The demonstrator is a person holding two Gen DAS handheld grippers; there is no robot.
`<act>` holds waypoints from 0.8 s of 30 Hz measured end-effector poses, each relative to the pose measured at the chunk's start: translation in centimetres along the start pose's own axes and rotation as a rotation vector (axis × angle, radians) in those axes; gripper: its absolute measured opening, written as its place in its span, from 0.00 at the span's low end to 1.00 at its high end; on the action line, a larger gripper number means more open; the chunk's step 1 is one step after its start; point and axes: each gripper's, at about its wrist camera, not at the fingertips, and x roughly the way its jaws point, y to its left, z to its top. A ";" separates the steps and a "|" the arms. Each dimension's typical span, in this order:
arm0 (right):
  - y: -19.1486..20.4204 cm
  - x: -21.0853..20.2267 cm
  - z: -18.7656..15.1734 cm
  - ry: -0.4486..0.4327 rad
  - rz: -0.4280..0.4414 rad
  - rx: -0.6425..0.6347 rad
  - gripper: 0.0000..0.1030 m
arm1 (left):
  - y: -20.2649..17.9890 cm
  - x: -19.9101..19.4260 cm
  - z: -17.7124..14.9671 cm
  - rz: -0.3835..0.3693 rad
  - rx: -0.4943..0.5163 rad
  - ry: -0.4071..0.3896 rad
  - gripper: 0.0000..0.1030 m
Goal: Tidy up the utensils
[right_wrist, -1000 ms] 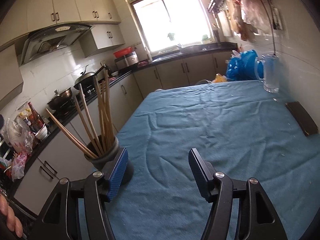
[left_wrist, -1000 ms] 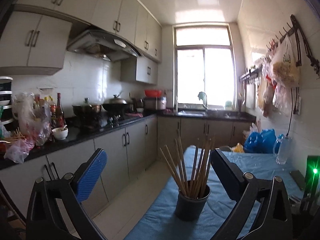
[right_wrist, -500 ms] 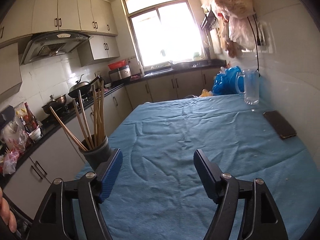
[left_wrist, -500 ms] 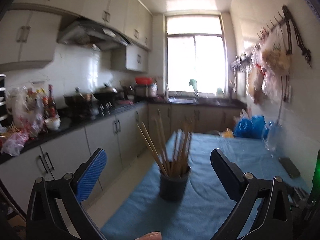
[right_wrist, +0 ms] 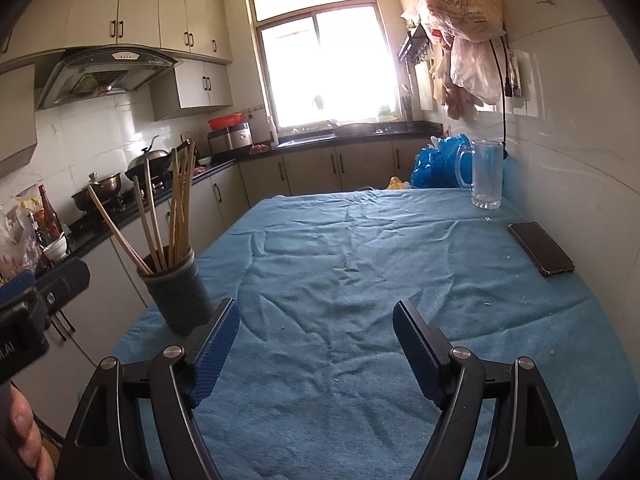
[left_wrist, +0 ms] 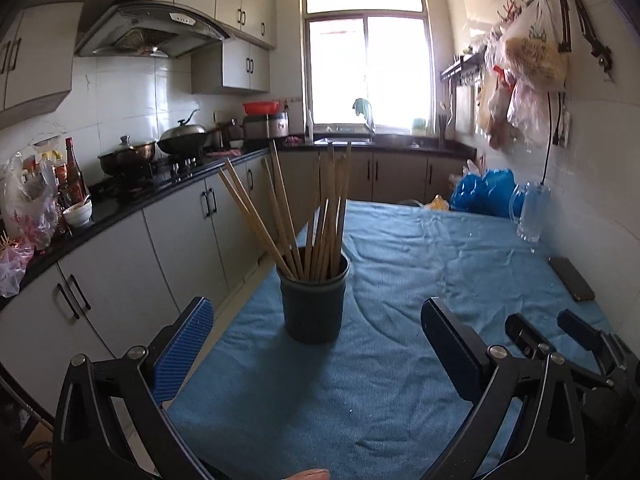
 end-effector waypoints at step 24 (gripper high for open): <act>1.8 1.3 -0.6 0.023 -0.047 -0.055 0.84 | 1.6 3.7 -2.0 0.030 -0.010 0.140 1.00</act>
